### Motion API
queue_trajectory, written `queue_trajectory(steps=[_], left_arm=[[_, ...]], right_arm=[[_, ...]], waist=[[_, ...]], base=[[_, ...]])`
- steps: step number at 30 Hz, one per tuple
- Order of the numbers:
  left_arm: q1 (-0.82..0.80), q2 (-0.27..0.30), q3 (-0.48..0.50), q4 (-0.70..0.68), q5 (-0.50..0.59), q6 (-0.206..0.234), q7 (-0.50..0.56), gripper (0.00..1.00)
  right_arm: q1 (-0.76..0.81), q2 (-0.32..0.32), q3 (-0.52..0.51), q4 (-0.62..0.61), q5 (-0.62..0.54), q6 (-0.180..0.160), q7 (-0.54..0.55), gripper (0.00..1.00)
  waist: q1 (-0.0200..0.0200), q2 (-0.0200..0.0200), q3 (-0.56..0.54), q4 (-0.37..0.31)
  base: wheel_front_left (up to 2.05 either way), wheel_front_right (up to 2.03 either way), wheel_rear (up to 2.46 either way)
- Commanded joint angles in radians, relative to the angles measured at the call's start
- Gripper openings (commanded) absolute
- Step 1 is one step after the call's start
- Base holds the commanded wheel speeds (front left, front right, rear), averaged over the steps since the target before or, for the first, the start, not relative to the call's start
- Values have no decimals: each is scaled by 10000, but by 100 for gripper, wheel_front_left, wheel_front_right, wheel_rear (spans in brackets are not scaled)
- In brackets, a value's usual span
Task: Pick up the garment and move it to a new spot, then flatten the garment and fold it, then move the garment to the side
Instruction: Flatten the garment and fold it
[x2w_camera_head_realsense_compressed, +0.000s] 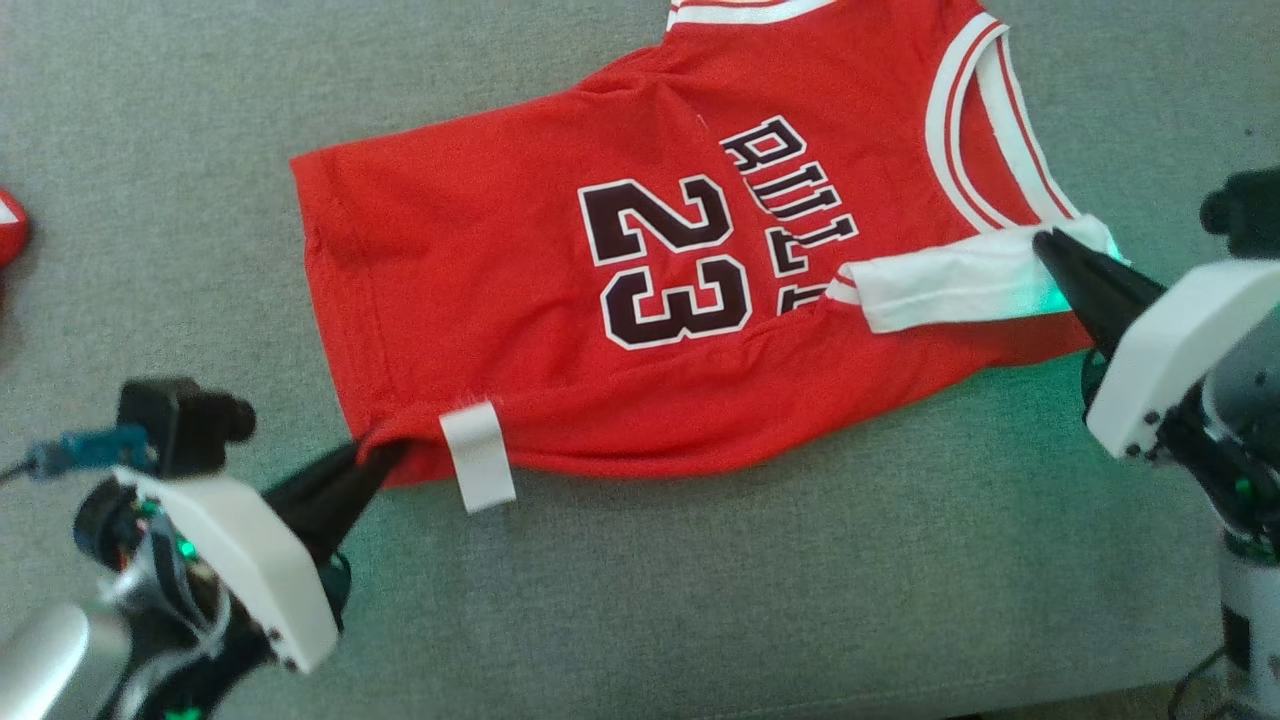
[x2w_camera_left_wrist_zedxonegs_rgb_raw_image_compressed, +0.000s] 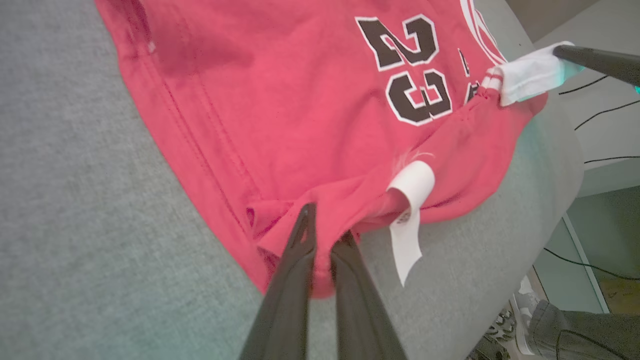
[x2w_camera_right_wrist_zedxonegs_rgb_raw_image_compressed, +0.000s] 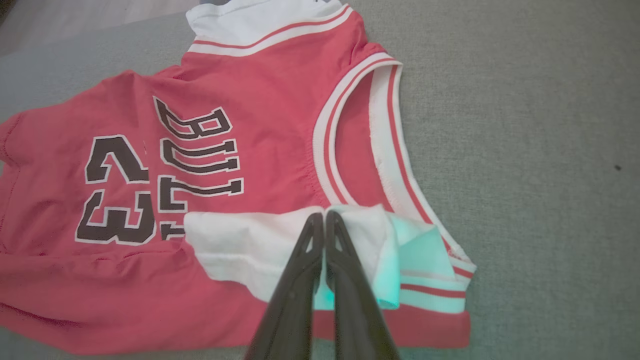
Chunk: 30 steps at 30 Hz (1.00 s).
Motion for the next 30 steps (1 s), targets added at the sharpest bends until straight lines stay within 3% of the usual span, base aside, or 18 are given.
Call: queue_trajectory(steps=[1, 2, 3, 9, 16, 22, 30], left_arm=[[-646, 179, 577, -33, -128, 38, 105, 38], [-768, 116, 561, 75, -203, 63, 182, 96], [-856, 76, 528, 182, -281, 94, 296, 100], [-735, 72, 385, 308, -530, 150, 599, 100], [811, 196, 1244, -263, -431, 791, -560, 100], [2021, -259, 1446, -773, -63, 1202, -1736, 100], [1621, -986, 1101, -571, 90, 1289, -2163, 100]], right_arm=[[-391, -236, 245, -170, -112, 77, 62, 0], [-499, -296, 359, -100, -137, 77, 81, 47], [-593, -323, 417, -25, -132, 77, 76, 100], [-625, -397, 387, 33, -12, 77, -121, 100], [761, -475, -603, -870, 48, 77, -625, 100], [2065, -552, -1121, -1272, -171, 77, -747, 100], [1837, -339, -1257, -881, -694, 77, -922, 100]], waist=[[-1, 0, 63, 17], [-1, 0, 75, 22], [-1, 0, 81, 17], [-1, 0, -35, 8], [-1, 0, -404, -87], [-1, 0, -451, -176], [-1, 0, -313, -96]], base=[[0, 0, 0], [0, 0, 0], [0, 0, 0], [0, 0, 0], [0, 0, 0], [0, 0, 0], [0, 0, 0]])
